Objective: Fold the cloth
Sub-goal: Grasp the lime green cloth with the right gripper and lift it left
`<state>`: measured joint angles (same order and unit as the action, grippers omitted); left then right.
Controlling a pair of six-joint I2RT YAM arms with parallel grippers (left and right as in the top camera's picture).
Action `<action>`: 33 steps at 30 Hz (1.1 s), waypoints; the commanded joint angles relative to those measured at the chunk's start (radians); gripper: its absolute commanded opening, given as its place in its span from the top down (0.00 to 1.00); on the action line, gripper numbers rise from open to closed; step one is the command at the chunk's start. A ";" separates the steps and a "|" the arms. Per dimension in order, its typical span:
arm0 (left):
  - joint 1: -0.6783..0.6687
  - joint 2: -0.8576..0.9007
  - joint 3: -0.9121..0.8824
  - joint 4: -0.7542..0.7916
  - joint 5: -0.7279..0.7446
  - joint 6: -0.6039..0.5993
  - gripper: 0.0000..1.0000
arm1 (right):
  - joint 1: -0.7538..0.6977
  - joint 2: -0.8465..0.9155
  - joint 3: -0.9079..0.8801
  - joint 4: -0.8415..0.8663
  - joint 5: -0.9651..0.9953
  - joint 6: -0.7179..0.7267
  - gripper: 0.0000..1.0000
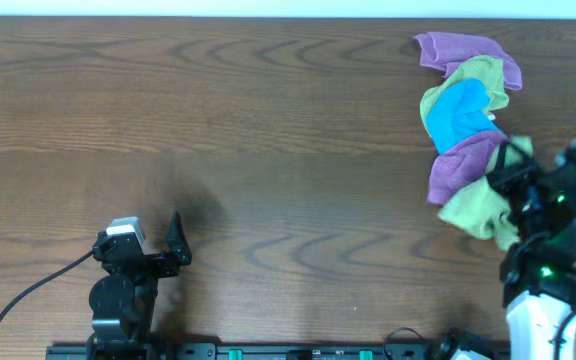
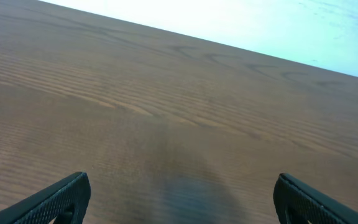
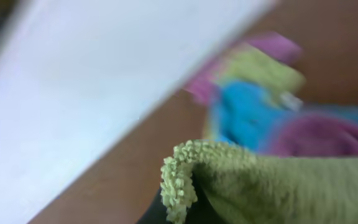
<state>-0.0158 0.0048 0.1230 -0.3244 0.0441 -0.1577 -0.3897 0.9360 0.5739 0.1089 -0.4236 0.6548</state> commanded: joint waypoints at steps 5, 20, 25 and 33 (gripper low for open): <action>0.002 0.000 -0.024 -0.003 -0.018 0.004 0.04 | 0.204 0.019 0.201 0.000 -0.158 -0.040 0.99; 0.002 0.000 -0.024 -0.003 -0.018 0.004 0.05 | 0.718 0.584 0.511 0.069 -0.093 -0.039 0.99; 0.002 0.000 -0.024 -0.003 -0.018 0.004 0.05 | 0.787 0.739 0.682 0.071 -0.118 -0.018 0.99; 0.002 0.000 -0.024 -0.003 -0.018 0.004 0.05 | 0.877 0.843 0.924 0.028 -0.224 -0.018 0.99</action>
<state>-0.0158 0.0048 0.1230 -0.3241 0.0441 -0.1577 0.4915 1.7809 1.4483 0.1673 -0.6006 0.6388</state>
